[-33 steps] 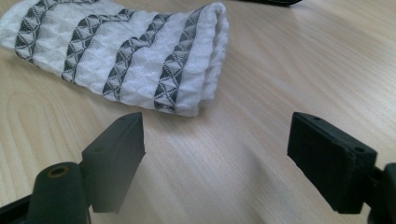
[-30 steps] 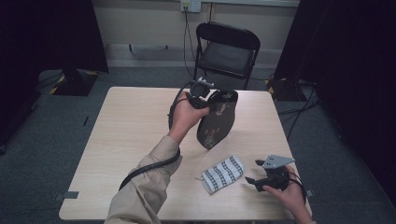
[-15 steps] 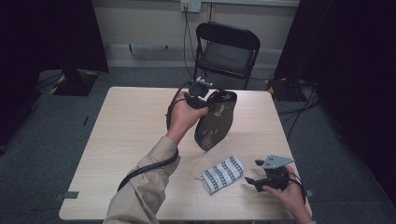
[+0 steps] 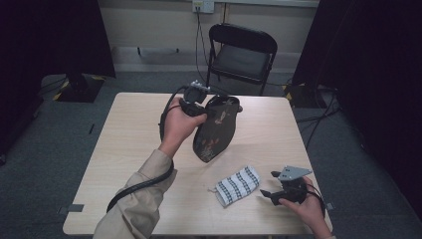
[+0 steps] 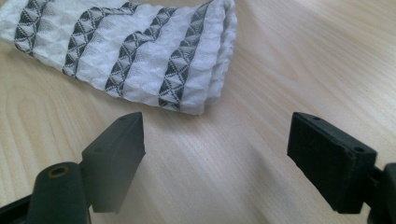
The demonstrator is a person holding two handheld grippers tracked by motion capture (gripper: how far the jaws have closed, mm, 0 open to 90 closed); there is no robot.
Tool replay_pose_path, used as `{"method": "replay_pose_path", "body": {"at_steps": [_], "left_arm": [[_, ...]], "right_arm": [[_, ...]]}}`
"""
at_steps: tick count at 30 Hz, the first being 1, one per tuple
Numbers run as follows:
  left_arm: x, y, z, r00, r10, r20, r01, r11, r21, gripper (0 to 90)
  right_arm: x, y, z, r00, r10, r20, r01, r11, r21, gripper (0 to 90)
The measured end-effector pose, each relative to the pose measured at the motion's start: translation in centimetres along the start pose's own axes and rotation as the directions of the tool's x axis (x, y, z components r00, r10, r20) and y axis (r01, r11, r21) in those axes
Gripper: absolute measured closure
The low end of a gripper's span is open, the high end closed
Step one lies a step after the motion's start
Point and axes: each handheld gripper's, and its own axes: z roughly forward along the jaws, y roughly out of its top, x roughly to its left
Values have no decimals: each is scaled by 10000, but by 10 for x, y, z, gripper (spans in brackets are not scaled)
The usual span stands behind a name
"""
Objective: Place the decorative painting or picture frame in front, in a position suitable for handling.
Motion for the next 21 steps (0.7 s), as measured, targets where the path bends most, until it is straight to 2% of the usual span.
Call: {"method": "replay_pose_path", "body": {"at_steps": [11, 21], "left_arm": [[6, -19, -22, 9997, -192, -140, 191, 9998, -66, 809], [8, -39, -30, 9990, -343, -279, 337, 9992, -202, 809]], "right_arm": [[0, 0, 0, 10000, 29, 12, -29, 10000, 17, 188], [2, 5, 3, 9999, -141, -33, 142, 9999, 51, 188]]}}
